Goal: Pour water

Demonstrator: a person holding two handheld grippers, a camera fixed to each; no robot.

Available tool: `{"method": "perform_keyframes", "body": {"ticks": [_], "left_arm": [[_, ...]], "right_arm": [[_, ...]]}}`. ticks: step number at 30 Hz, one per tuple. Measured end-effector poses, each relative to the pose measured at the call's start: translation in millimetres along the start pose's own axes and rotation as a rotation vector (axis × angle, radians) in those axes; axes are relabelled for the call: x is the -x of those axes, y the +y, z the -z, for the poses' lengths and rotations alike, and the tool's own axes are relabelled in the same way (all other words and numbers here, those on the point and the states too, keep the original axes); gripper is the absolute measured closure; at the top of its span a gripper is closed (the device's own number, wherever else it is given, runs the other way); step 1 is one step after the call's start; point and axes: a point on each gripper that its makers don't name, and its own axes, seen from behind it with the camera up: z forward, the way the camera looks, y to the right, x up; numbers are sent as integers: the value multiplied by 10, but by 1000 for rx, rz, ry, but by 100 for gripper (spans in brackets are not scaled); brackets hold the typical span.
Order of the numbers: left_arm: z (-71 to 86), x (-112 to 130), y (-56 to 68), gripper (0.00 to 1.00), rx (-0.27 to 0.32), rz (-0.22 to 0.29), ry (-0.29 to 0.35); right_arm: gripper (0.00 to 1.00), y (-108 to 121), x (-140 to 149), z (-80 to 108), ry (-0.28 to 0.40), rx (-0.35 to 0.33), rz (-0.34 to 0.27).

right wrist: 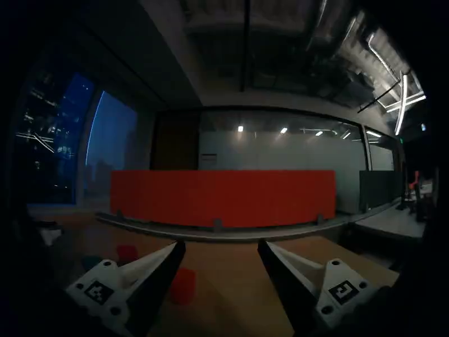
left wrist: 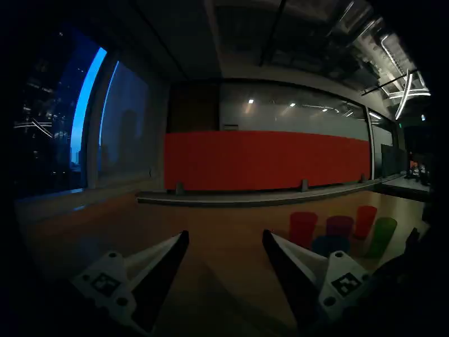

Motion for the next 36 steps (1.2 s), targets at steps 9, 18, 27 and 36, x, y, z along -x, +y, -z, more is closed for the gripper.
{"method": "perform_keyframes", "body": {"ticks": [9, 18, 27, 36], "left_arm": [[6, -1, -3, 3, 0, 0, 0], [22, 2, -1, 3, -1, 0, 0], [-6, 3, -2, 2, 0, 0, 0], [-9, 1, -1, 2, 0, 0, 0]], "right_arm": [[0, -78, 36, -76, 4, 10, 3], [0, 2, 362, -96, -38, 52, 25], [0, 142, 626, -118, -74, 84, -3], [0, 187, 785, -126, -96, 91, 9]]}}
